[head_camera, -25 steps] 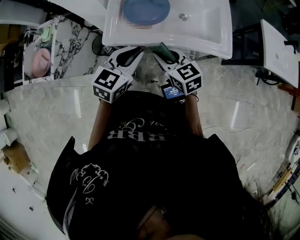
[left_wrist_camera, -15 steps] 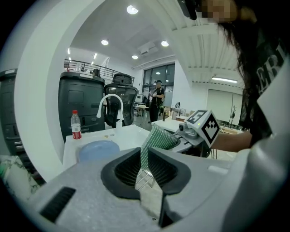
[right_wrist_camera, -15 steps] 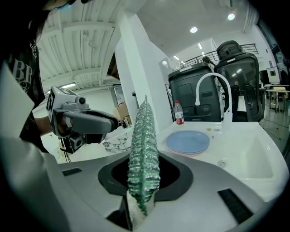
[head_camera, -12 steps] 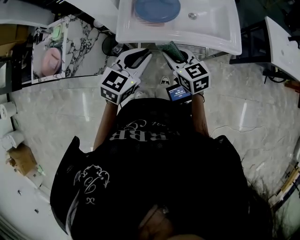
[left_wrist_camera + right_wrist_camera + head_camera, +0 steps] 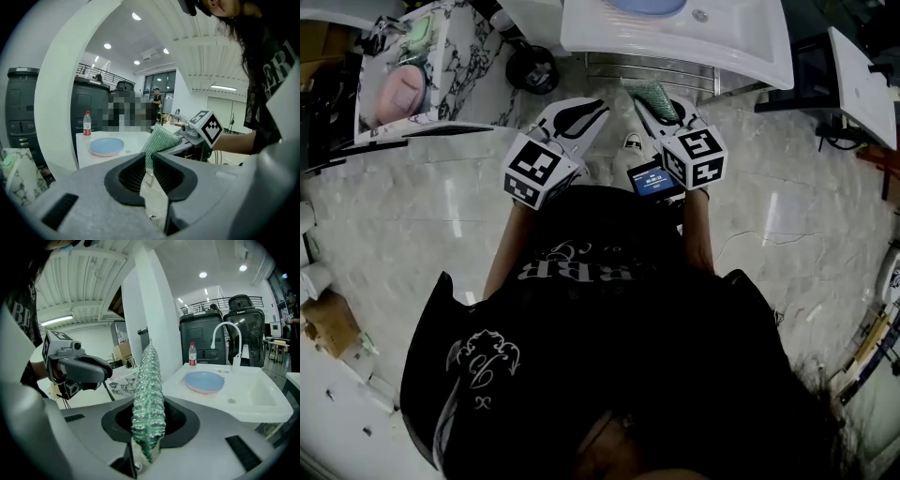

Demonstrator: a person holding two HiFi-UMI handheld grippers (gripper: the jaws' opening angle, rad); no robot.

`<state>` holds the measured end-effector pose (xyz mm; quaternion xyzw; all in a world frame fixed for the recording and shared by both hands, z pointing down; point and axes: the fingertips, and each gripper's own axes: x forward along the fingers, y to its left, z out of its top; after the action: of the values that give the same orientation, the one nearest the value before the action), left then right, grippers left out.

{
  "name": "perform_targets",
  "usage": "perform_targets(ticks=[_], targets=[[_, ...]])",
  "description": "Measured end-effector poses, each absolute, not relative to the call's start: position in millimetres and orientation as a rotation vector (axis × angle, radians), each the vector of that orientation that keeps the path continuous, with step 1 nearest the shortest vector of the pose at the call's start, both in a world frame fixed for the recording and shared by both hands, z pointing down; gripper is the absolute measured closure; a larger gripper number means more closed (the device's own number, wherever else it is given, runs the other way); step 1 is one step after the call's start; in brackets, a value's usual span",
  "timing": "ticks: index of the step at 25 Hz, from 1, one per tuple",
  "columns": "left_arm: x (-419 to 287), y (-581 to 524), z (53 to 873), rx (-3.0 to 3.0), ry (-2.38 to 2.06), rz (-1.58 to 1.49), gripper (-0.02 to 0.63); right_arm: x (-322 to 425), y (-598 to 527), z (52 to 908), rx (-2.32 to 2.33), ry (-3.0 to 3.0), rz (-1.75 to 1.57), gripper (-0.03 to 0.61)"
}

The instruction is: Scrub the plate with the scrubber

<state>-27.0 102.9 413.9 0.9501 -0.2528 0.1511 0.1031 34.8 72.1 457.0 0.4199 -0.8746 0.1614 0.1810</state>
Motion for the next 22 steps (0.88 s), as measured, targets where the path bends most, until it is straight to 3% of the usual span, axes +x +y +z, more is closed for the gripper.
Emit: perform_targets(ticks=[22], targets=[[-87.2, 182.9, 414.1, 2.867, -0.624, 0.361, 0.571, -33.2, 167.5, 454.9, 1.241, -2.412, 0.414, 0.488]])
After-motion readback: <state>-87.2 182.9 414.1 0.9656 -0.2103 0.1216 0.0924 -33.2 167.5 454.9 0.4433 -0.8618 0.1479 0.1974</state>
